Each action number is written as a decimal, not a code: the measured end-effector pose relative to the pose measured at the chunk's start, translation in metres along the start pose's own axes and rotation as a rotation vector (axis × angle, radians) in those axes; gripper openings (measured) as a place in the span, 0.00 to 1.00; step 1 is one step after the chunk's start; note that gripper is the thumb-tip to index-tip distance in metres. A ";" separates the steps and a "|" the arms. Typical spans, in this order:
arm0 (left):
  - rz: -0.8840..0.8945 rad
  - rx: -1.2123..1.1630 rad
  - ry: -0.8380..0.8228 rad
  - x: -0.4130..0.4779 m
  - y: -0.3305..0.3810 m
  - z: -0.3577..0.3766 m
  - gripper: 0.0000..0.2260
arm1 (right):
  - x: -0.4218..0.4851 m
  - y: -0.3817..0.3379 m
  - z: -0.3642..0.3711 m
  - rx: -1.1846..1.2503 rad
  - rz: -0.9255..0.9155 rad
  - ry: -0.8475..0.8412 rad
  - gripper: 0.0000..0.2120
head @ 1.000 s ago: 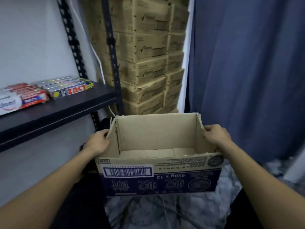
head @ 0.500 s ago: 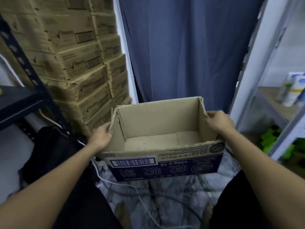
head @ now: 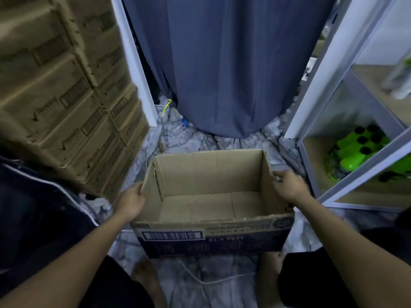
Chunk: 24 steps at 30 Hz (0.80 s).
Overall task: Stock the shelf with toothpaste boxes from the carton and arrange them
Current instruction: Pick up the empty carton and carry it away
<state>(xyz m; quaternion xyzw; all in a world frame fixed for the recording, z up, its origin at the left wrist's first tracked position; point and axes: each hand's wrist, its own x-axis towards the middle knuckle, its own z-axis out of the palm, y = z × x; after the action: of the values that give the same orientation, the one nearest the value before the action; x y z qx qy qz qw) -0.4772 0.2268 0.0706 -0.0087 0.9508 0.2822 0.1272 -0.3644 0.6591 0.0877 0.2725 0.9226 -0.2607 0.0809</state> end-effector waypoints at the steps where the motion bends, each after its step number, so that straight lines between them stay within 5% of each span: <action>1: 0.000 0.020 -0.016 0.006 -0.005 0.009 0.15 | 0.005 0.008 0.009 -0.008 0.002 -0.020 0.19; 14: -0.014 0.018 -0.032 0.067 -0.024 0.069 0.21 | 0.062 0.032 0.081 0.126 0.044 0.048 0.22; 18: -0.010 0.050 -0.237 0.063 -0.036 0.080 0.37 | 0.059 0.039 0.094 0.111 0.028 -0.069 0.28; 24: -0.022 -0.022 -0.207 0.059 -0.037 0.086 0.37 | 0.057 0.053 0.098 0.071 0.046 -0.154 0.34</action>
<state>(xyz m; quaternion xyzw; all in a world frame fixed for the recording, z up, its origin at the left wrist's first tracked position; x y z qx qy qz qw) -0.5106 0.2451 -0.0335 0.0086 0.9293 0.2904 0.2278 -0.3826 0.6718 -0.0350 0.2756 0.8973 -0.3114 0.1479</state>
